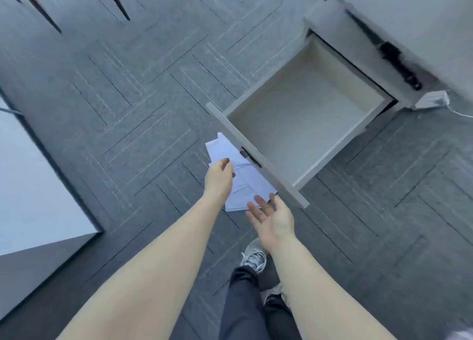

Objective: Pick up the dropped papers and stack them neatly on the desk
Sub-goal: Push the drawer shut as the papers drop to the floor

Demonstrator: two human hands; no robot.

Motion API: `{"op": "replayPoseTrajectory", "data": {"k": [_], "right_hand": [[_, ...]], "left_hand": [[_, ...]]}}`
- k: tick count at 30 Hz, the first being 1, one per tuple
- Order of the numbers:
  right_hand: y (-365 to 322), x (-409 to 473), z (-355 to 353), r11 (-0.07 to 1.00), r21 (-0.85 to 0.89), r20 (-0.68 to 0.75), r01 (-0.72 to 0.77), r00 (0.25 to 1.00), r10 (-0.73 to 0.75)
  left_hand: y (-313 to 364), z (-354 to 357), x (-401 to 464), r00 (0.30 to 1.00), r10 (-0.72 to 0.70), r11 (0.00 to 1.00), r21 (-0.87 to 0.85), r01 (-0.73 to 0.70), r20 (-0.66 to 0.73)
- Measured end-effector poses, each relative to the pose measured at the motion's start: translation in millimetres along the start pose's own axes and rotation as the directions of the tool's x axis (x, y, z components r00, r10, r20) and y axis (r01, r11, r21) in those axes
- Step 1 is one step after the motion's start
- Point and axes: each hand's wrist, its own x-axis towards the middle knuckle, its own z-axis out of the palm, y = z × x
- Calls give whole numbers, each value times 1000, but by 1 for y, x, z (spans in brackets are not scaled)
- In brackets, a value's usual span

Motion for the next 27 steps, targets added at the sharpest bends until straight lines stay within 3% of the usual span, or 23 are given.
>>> {"op": "replayPoseTrajectory", "data": {"k": [5, 13, 27], "right_hand": [[-18, 26, 6, 988, 143, -74, 51, 996, -40], [-76, 37, 9, 992, 94, -107, 82, 992, -72], [-249, 83, 4, 995, -41, -29, 88, 996, -89]], "left_hand": [[15, 25, 24, 995, 100, 990, 94, -101, 16], [44, 66, 46, 967, 253, 883, 412, -225, -14], [155, 192, 105, 899, 438, 645, 702, -302, -16]]}}
